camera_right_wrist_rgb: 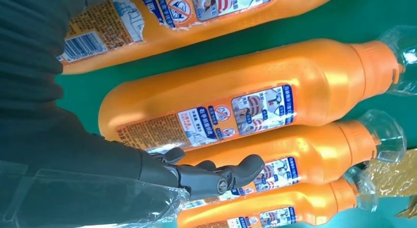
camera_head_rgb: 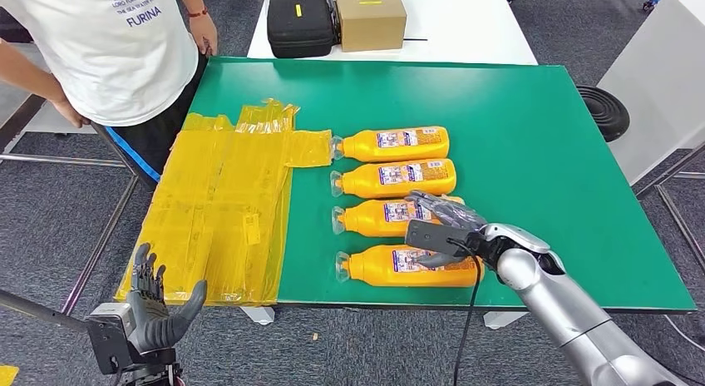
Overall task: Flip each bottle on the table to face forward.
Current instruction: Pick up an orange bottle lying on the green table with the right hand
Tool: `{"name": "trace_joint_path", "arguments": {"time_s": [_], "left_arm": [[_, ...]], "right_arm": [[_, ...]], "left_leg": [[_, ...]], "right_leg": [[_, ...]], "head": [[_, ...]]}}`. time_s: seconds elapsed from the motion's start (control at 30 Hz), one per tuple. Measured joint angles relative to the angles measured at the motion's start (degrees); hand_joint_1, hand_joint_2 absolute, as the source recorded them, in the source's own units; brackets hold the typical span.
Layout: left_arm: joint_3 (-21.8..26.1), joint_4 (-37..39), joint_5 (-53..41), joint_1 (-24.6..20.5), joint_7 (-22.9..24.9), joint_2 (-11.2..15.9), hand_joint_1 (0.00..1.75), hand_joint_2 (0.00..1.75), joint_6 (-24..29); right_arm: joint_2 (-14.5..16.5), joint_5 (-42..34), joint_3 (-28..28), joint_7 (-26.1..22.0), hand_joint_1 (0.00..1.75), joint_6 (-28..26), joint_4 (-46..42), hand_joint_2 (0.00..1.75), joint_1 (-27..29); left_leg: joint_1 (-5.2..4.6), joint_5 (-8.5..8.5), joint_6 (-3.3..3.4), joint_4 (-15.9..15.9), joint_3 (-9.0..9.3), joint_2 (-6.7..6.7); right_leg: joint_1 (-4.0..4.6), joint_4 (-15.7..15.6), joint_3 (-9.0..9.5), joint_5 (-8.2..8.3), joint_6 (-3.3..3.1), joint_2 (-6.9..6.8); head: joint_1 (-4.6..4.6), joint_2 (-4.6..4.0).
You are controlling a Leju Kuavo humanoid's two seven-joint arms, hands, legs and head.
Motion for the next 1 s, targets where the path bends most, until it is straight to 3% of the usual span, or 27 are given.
{"name": "trace_joint_path", "arguments": {"time_s": [0.67,1.0], "left_arm": [[0.08,-0.87,-0.22,0.42,0.03,0.00,0.00,1.75,-0.28],[0.10,-0.91,-0.69,0.34,0.61,-0.05,0.00,1.75,-1.16]], "right_arm": [[-0.14,1.52,0.33,0.77,0.00,-1.30,-5.49,1.75,1.47],[0.08,6.24,-0.95,2.99,0.00,-3.21,-11.62,1.75,9.17]], "left_leg": [[0.00,-0.01,-0.01,0.00,0.02,0.01],[0.01,-0.06,-0.05,0.00,0.02,0.01]], "right_leg": [[0.00,0.00,-0.01,-0.01,0.00,0.01],[0.00,0.00,-0.02,-0.04,0.01,0.01]], "head": [[0.01,0.00],[0.00,0.00]]}}
